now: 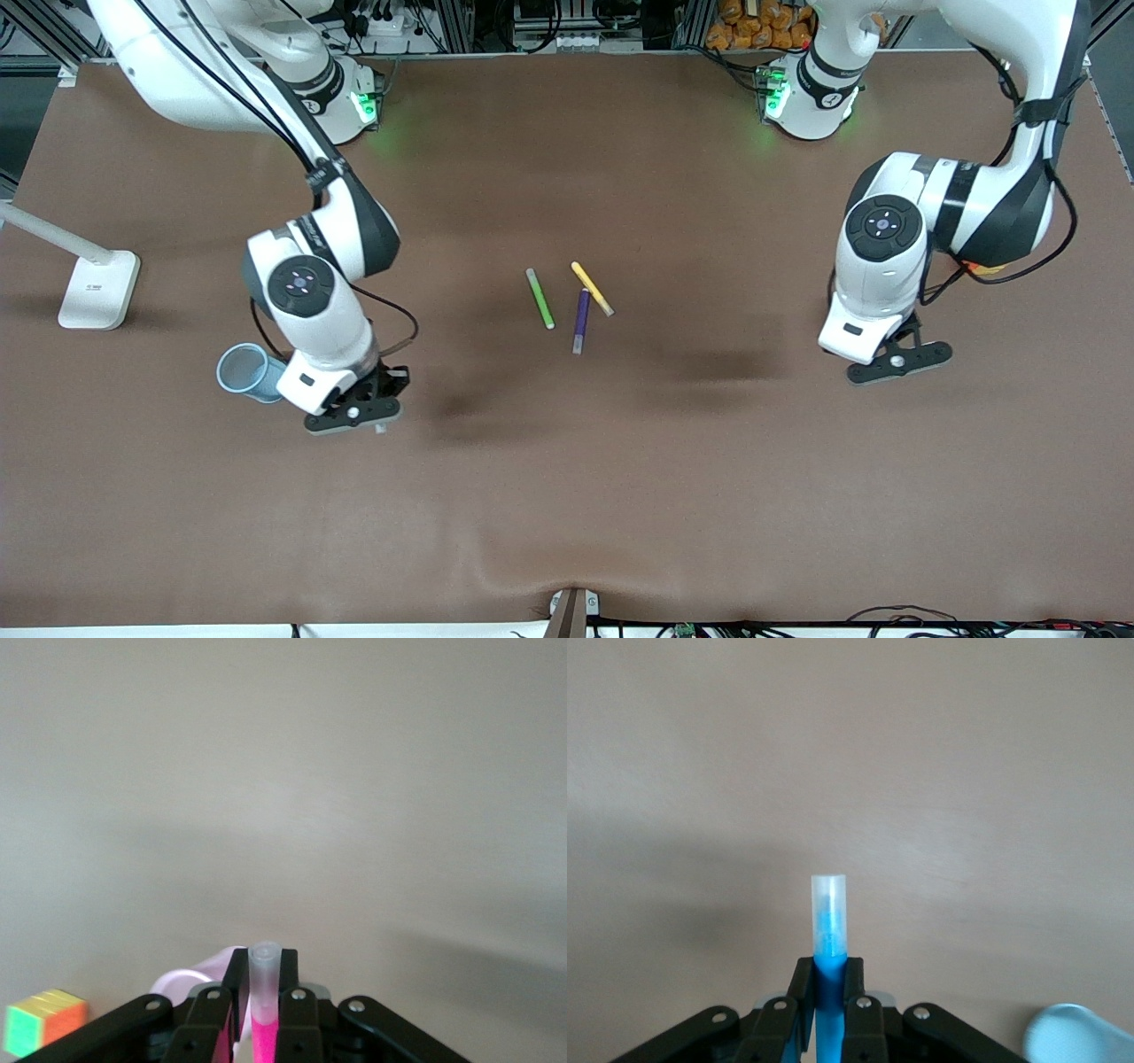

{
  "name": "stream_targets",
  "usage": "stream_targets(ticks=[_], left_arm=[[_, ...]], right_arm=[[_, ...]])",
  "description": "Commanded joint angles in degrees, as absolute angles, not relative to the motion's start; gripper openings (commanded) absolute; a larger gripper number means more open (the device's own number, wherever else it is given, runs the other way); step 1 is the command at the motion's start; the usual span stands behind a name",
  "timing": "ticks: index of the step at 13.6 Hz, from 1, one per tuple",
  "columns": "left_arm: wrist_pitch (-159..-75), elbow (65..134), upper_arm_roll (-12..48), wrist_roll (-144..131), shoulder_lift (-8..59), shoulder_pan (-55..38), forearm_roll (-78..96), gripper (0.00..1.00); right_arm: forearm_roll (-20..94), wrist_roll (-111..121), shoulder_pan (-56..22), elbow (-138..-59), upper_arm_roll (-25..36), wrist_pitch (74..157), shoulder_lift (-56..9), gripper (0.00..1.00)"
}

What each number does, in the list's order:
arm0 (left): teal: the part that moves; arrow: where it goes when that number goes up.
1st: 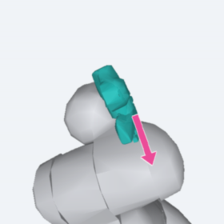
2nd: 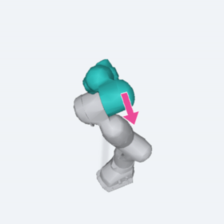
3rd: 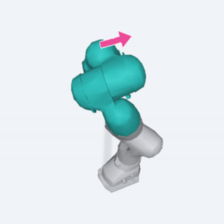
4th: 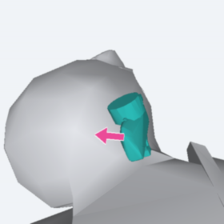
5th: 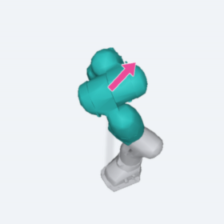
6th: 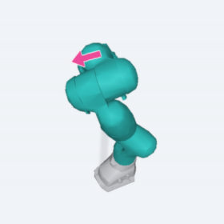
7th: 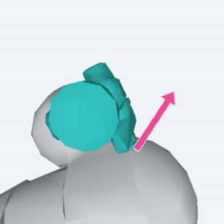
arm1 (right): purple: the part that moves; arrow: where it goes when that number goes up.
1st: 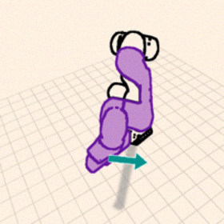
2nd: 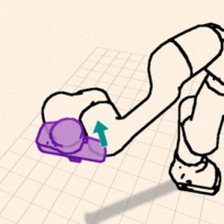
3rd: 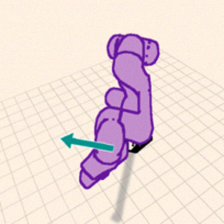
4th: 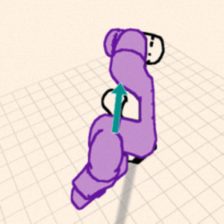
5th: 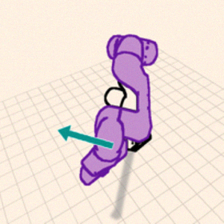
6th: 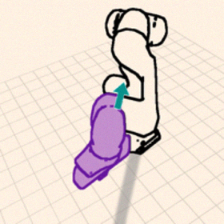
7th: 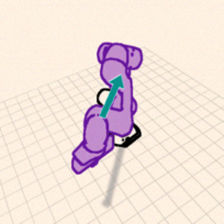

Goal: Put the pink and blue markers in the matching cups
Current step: 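Lift the pink marker toward the pink cup while the right gripper carries the blue marker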

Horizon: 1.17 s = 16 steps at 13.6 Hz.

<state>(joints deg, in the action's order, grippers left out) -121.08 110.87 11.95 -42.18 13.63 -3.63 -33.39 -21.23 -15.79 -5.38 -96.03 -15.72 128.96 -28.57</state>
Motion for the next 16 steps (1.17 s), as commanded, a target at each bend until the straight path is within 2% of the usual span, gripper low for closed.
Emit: stream_targets(ticks=[1, 3, 6, 10, 16], left_arm=[[-121.5, 116.1, 12.7, -42.4, 8.5, -2.2, -37.7, 0.0], [-123.1, 118.2, 12.7, -43.0, 7.6, -1.4, -41.7, 0.0], [-131.3, 122.9, 12.6, -45.2, 6.9, 2.1, -48.6, 0.0], [-132.7, 125.3, 13.1, -51.8, 6.9, 3.1, -53.1, 0.0], [-135.2, 128.2, 13.2, -61.4, 7.7, 3.3, -62.5, 0.0]], right_arm=[[-19.7, -7.8, -0.5, -103.1, -17.1, 129.5, -21.5, 0.0], [-15.5, 0.2, 2.3, -104.9, -17.0, 129.5, -18.1, 0.0], [-12.7, 8.8, 5.8, -107.7, -16.7, 125.4, -15.2, 0.0], [-11.7, 11.0, 6.3, -107.2, -13.5, 116.0, -15.1, 0.0], [-9.4, 15.0, 6.7, -106.7, -7.2, 109.5, -18.0, 0.0]])
